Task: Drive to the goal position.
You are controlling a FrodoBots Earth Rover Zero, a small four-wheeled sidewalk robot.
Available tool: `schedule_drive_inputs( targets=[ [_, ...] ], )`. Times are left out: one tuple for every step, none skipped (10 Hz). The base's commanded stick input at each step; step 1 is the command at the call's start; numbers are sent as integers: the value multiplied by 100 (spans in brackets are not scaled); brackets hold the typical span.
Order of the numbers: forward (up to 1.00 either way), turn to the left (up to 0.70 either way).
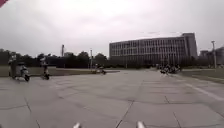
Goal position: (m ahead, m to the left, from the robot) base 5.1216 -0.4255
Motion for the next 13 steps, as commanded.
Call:
schedule_drive_inputs(
  targets=[
    [45,-27],
    [45,-24],
    [45,0],
    [45,0],
    [45,0],
    [45,-20],
    [45,-27],
    [45,-27],
    [45,-27],
    [45,-27],
    [45,-27],
    [45,-27],
    [45,-27]
  ],
)
